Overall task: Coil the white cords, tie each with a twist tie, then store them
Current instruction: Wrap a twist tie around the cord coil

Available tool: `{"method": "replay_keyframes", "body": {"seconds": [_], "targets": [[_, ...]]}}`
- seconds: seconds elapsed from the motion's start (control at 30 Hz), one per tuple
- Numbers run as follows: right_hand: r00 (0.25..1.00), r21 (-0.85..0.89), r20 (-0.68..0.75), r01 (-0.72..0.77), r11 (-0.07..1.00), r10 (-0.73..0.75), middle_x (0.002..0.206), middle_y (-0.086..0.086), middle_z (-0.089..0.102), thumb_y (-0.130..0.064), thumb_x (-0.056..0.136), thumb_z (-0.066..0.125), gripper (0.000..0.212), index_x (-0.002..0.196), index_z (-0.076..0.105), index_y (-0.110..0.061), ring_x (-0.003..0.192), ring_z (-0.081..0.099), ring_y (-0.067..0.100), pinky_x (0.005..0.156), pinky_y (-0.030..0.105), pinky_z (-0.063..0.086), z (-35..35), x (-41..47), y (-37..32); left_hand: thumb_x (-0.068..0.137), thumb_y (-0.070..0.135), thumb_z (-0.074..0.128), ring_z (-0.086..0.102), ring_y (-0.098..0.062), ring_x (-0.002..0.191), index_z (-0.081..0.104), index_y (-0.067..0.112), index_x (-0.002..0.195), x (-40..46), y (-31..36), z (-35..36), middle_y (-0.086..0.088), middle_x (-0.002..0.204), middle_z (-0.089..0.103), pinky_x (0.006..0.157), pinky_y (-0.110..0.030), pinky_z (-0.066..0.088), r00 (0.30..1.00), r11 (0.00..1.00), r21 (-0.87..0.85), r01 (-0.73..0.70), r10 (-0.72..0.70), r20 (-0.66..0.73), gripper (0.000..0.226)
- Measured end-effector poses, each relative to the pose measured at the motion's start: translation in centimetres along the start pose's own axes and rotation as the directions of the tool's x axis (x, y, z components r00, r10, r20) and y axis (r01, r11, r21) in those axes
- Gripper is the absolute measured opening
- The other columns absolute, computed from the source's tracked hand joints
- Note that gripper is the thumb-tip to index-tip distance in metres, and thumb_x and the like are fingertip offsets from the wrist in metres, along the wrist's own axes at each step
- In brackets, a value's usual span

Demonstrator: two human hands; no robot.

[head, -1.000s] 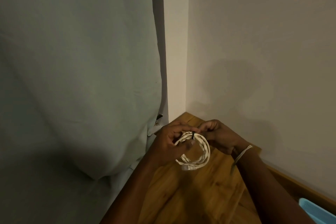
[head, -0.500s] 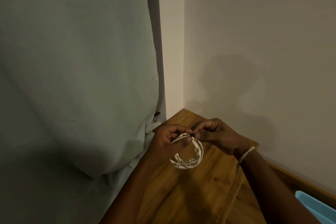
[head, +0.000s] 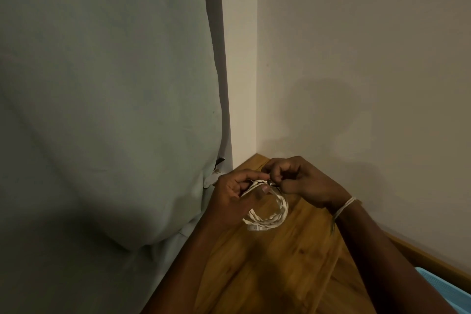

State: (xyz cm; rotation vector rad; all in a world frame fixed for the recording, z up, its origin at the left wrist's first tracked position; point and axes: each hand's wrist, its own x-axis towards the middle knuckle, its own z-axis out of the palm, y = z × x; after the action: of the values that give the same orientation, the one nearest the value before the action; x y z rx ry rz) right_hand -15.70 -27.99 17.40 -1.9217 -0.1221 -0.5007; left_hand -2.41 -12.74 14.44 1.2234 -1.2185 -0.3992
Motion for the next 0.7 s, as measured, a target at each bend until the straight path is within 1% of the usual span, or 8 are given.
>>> {"method": "replay_keyframes", "body": {"seconds": [0.03,0.07,0.17,0.23,0.3,0.43,0.53,0.7], "targets": [[1.000,-0.031,-0.005,0.010,0.999,-0.010,0.088,0.037,0.057,-0.012,0.077,0.065,0.004,0.073,0.064,-0.012,0.077,0.056,0.049,0.071,0.038,0.052,0.0,0.1,-0.1,0.085,0.009,0.072,0.073,-0.018,0.088,0.071,0.011,0.106,0.0,0.1,0.0,-0.001,0.097,0.076,0.076,-0.029,0.060,1.000,1.000,0.002,-0.010,0.010,-0.009,0.022],[1.000,-0.066,-0.008,0.013,0.998,-0.014,0.089,0.034,0.060,-0.011,0.077,0.066,0.005,0.073,0.064,-0.012,0.079,0.058,0.047,0.072,0.038,0.053,-0.1,0.2,-0.4,0.084,0.009,0.072,0.074,-0.017,0.088,0.071,0.011,0.106,0.0,0.1,0.0,0.000,0.097,0.076,0.075,-0.028,0.060,1.000,1.000,0.008,-0.024,0.024,-0.015,0.022],[1.000,-0.194,-0.028,-0.001,0.981,-0.005,0.090,0.021,0.069,0.002,0.074,0.069,0.007,0.073,0.064,-0.003,0.084,0.068,0.035,0.075,0.041,0.059,-0.3,0.2,-1.3,0.084,0.009,0.072,0.073,-0.019,0.088,0.071,0.008,0.107,0.1,-0.1,-0.1,-0.003,0.096,0.076,0.075,-0.028,0.059,0.997,0.997,0.033,-0.068,0.069,-0.038,0.023],[0.998,-0.278,-0.064,-0.032,0.960,0.014,0.086,0.012,0.073,0.007,0.073,0.071,0.009,0.075,0.066,0.000,0.083,0.072,0.025,0.075,0.037,0.060,-0.5,0.2,-1.7,0.084,0.012,0.073,0.073,-0.020,0.089,0.071,0.010,0.107,0.3,-0.2,-0.3,-0.003,0.097,0.076,0.076,-0.030,0.060,0.993,0.993,0.059,-0.100,0.103,-0.054,0.023],[0.995,-0.351,-0.098,-0.058,0.935,0.024,0.083,0.004,0.075,0.005,0.073,0.074,0.012,0.075,0.070,-0.006,0.081,0.073,0.020,0.074,0.031,0.059,-0.5,0.3,-2.2,0.084,0.016,0.074,0.073,-0.017,0.089,0.072,0.013,0.106,0.4,0.0,-0.4,0.000,0.097,0.075,0.075,-0.027,0.059,0.987,0.985,0.105,-0.139,0.146,-0.063,0.022],[0.991,-0.391,-0.134,-0.079,0.917,0.028,0.083,0.000,0.077,0.003,0.075,0.077,0.012,0.077,0.074,-0.009,0.081,0.074,0.016,0.076,0.032,0.062,-0.5,0.3,-2.9,0.082,0.017,0.074,0.071,-0.011,0.089,0.072,0.013,0.105,0.5,0.2,-0.4,0.004,0.096,0.073,0.075,-0.022,0.057,0.971,0.960,0.183,-0.214,0.229,-0.068,0.023],[0.988,-0.410,-0.154,-0.087,0.908,0.025,0.083,-0.001,0.077,0.004,0.073,0.078,0.013,0.077,0.074,-0.009,0.081,0.074,0.014,0.076,0.029,0.062,-0.3,0.1,-3.3,0.082,0.014,0.074,0.070,-0.010,0.089,0.072,0.012,0.105,0.6,0.3,-0.4,0.005,0.095,0.072,0.075,-0.019,0.056,0.962,0.945,0.214,-0.247,0.265,-0.063,0.023],[0.985,-0.446,-0.168,-0.100,0.890,0.027,0.077,-0.001,0.076,0.004,0.070,0.076,0.017,0.070,0.069,-0.011,0.076,0.074,0.014,0.069,0.028,0.061,-0.2,0.1,-3.7,0.082,0.009,0.075,0.071,-0.015,0.087,0.072,0.008,0.104,0.7,0.1,0.0,0.001,0.094,0.072,0.073,-0.023,0.057,0.959,0.946,0.203,-0.253,0.273,-0.075,0.022]]}}
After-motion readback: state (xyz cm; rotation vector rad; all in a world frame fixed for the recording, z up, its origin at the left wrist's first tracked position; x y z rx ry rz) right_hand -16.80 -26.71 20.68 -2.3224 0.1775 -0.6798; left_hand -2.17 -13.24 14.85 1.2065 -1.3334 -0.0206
